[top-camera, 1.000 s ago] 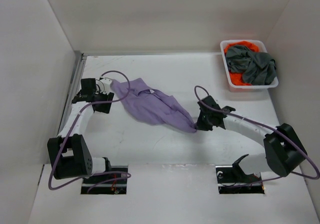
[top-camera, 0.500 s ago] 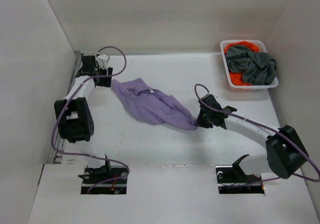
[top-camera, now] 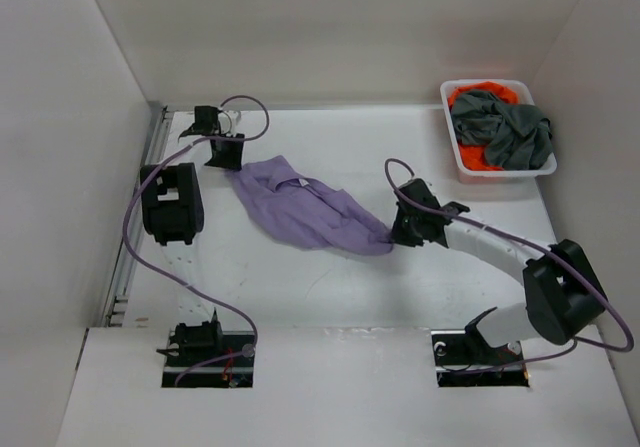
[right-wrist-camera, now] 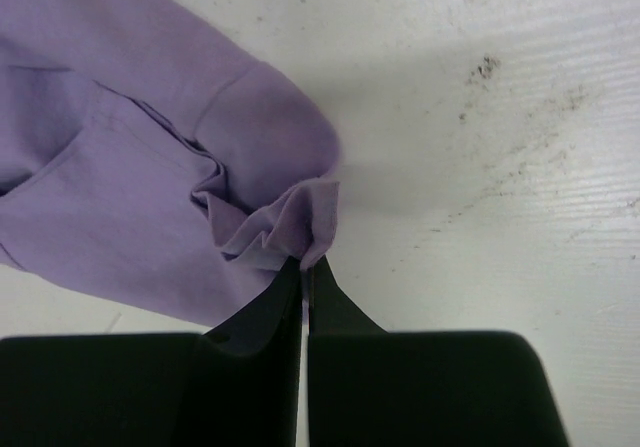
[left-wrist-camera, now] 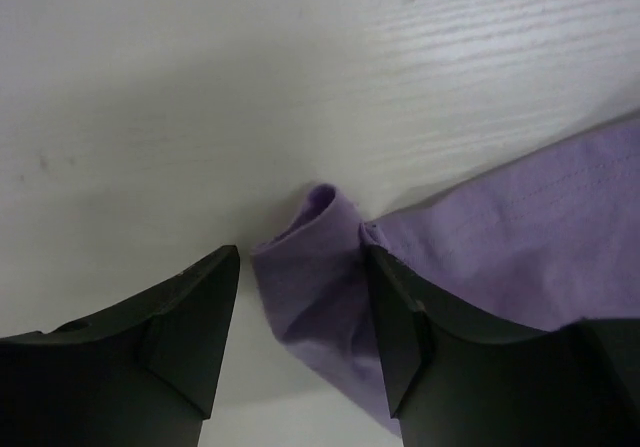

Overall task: Fold and stack the t-shirts
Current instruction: Flatten out the tshirt

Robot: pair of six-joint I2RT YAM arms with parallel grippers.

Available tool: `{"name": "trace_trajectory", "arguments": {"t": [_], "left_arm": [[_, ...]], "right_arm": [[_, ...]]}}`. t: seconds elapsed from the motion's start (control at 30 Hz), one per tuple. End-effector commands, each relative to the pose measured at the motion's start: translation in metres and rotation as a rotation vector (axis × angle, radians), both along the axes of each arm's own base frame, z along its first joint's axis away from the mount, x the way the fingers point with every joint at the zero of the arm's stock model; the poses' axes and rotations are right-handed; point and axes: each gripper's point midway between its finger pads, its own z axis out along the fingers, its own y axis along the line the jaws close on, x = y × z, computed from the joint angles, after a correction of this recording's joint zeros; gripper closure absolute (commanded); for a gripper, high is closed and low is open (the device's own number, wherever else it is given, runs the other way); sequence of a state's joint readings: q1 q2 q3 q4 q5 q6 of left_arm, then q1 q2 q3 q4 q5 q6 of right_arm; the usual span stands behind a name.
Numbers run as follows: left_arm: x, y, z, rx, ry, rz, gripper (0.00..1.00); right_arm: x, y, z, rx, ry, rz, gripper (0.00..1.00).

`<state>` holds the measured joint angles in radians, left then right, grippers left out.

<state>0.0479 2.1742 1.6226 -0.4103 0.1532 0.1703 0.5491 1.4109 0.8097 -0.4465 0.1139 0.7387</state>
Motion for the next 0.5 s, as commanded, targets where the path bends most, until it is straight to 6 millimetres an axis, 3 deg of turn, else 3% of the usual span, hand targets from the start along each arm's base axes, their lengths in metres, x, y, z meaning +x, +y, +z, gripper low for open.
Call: {"name": "trace_trajectory", "arguments": {"t": [0.0, 0.13, 0.2, 0.23, 0.3, 0.37, 0.4, 0.43, 0.47], "left_arm": [[0.001, -0.009, -0.001, -0.029, 0.042, 0.012, 0.55], [-0.013, -0.008, -0.009, -0.045, 0.105, 0.017, 0.96], [-0.007, 0.002, 0.012, -0.027, 0.054, 0.028, 1.00], [0.001, 0.007, 0.032, -0.015, 0.002, 0.030, 1.00], [0.026, 0.019, 0.094, 0.034, -0.149, 0.034, 1.00], [0.050, 0.032, 0.182, 0.089, -0.355, 0.058, 1.00], [0.058, 0.037, 0.229, 0.112, -0.463, 0.070, 1.00], [0.060, 0.042, 0.279, 0.133, -0.574, 0.082, 1.00], [0.057, 0.045, 0.324, 0.152, -0.674, 0.087, 1.00]], "right_arm": [[0.025, 0.009, 0.023, 0.016, -0.065, 0.022, 1.00], [0.051, 0.012, 0.042, 0.032, -0.108, 0.034, 1.00], [0.079, 0.012, 0.060, 0.040, -0.149, 0.044, 1.00], [0.102, 0.010, 0.077, 0.044, -0.189, 0.043, 1.00], [0.153, 0.002, 0.129, 0.046, -0.298, 0.034, 1.00], [0.196, -0.009, 0.199, 0.044, -0.438, 0.017, 1.00], [0.219, -0.018, 0.255, 0.045, -0.548, -0.003, 1.00], [0.230, -0.027, 0.298, 0.047, -0.633, -0.023, 1.00], [0.234, -0.033, 0.326, 0.050, -0.689, -0.036, 1.00]]}}
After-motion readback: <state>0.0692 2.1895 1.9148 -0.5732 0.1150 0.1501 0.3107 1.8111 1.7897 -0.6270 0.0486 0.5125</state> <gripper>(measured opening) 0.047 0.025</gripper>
